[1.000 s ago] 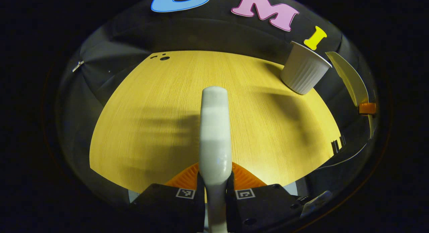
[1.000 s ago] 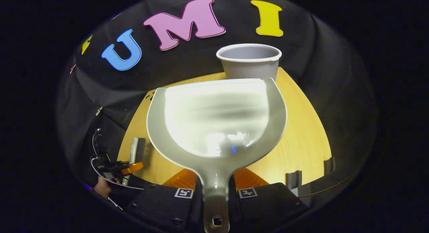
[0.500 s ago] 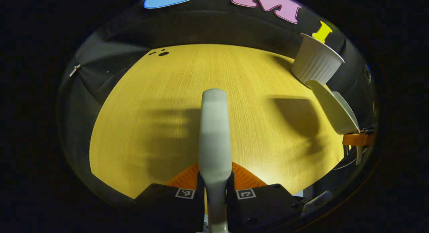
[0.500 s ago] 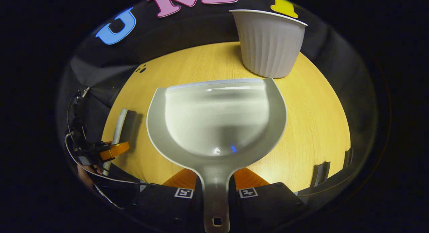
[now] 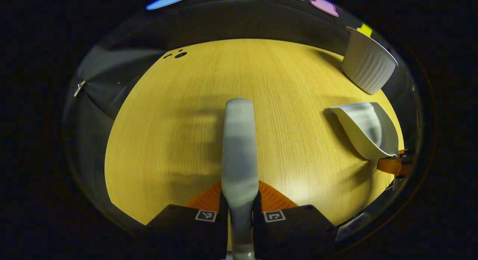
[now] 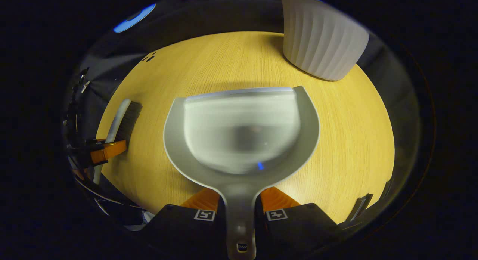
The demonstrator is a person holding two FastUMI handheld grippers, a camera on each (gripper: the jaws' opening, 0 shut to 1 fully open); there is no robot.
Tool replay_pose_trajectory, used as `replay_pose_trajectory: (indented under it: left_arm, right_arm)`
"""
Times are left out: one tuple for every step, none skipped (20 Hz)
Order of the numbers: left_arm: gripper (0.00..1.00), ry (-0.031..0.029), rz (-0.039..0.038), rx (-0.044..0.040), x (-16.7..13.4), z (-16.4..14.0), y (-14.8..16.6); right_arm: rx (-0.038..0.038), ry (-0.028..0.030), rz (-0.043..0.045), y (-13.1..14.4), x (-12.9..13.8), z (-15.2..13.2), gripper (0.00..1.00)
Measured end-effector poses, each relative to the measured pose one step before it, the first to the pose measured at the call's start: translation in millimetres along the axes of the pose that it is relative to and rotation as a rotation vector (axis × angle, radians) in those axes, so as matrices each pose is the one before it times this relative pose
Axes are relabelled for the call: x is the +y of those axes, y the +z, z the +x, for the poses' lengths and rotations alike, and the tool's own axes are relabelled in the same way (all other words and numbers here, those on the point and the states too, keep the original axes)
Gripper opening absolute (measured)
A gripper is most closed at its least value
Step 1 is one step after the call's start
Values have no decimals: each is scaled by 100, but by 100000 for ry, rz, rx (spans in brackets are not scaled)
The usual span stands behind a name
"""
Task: Pick up the small broom and dustpan from the desktop, sweep the trash into the dustpan with the broom, and then empty the trash into the garbage bin.
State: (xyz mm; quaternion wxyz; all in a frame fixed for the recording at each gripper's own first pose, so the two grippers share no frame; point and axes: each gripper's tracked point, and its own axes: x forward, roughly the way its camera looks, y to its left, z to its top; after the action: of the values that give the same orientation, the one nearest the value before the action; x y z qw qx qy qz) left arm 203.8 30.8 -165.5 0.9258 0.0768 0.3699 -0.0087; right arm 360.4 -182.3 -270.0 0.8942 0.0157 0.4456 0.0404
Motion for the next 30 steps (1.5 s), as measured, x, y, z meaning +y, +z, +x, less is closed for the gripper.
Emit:
replay_pose_trajectory:
  left_arm:
    - [32, 584, 1611, 1162, -273, 244, 81]
    - [34, 946, 1276, 628, -38, 35, 0]
    - [31, 1209, 1202, 332, 88, 41, 17]
    - [31, 1031, 827, 393, 86, -158, 54]
    - [38, 384, 674, 275, -58, -22, -12]
    - [36, 537, 467, -157, -125, -27, 70]
    - [34, 93, -336, -268, -44, 10, 77]
    - [36, 390, -214, -197, 57, -114, 62]
    - [43, -258, -302, -573, 9, -166, 73]
    - [40, -408, -104, -851, -74, -189, 124]
    - [46, -57, -123, -1159, 34, -234, 199]
    - [59, -1065, -301, -1487, -195, -445, 210]
    - [72, -925, -665, -2960, -60, -608, 527]
    - [85, -570, -278, -4536, 79, -980, 985]
    - [98, 1211, 654, -5057, 442, -756, 1034]
    - [100, 842, 1030, -4751, 139, -1234, 877]
    - [98, 307, 769, -4417, -158, -1253, 708]
    - [98, -615, 343, -4425, -440, -1361, 651]
    - [98, -1142, -62, -4778, -517, -1525, 733]
    - [98, -918, -101, -5206, -431, -1577, 820]
    - [98, -353, -314, -5115, -281, -1465, 971]
    - [98, -256, -541, -4585, -213, -1518, 972]
    - [98, -188, -874, -4117, -241, -1449, 848]
    - [98, -79, -1086, -3584, -380, -1178, 818]
    - [98, 334, -1490, -3121, -207, -1346, 734]
    - [98, 351, -1733, -2880, 36, -1057, 461]
    - [98, 264, -1780, -2357, -24, -1005, 702]
    - [98, 340, -1370, -2398, -22, -1098, 546]
    - [98, 659, -161, -2474, 128, -1091, 524]
    - [98, 1690, 1528, -2138, 306, -1088, 513]
  right_arm:
    - [1090, -188, -31, -51, -59, 82, 35]
    - [411, -221, -178, 102, -74, 60, 35]
    - [-440, -54, -282, 262, 171, 50, 35]
    - [435, 205, -263, -58, 158, -137, 35]
    - [292, 167, -275, -142, 40, -12, 39]
    - [690, 289, -306, -101, -45, 3, 36]
    - [634, 870, -496, -121, 79, 157, 37]
    - [-99, 1202, -555, 27, 81, -10, 37]
    - [-168, 222, -128, 159, 51, 0, 44]
    - [34, 760, 373, -7, 109, -119, 47]
    - [-31, 405, 103, -29, 85, -88, 46]
    - [-611, 522, 405, 281, 71, -156, 48]
    - [-686, 1706, 591, 21, 363, -323, 58]
    - [-1291, 309, -140, 354, 0, -330, 61]
    - [-1781, 164, -558, 330, -46, -1086, 81]
    - [-2540, -509, -749, 444, -198, -321, 100]
    - [-3640, -582, -239, 484, -250, -508, 99]
    - [-3844, -658, -39, 664, -268, -718, 99]
    - [-4905, -1122, 3, 722, -213, -1232, 100]
    - [-5957, -1189, -102, 1109, -273, -1032, 100]
    - [-6072, -1343, -328, 1575, -191, -1076, 100]
    - [-6052, -1080, -509, 1336, -22, -952, 100]
    - [-5981, -1016, -541, 1256, -102, -1113, 99]
    - [-5651, -526, -756, 1363, -30, -1088, 100]
    - [-5214, -233, -1161, 1171, 350, -910, 100]
    - [-4692, -115, -1389, 1148, 375, -923, 100]
    - [-4235, 164, -898, 980, 123, -976, 100]
    - [-3727, 785, -86, 1038, 447, -951, 100]
    - [-3561, 1246, 343, 1077, 817, -1298, 100]
    - [-2808, 759, 659, 863, 411, -684, 99]
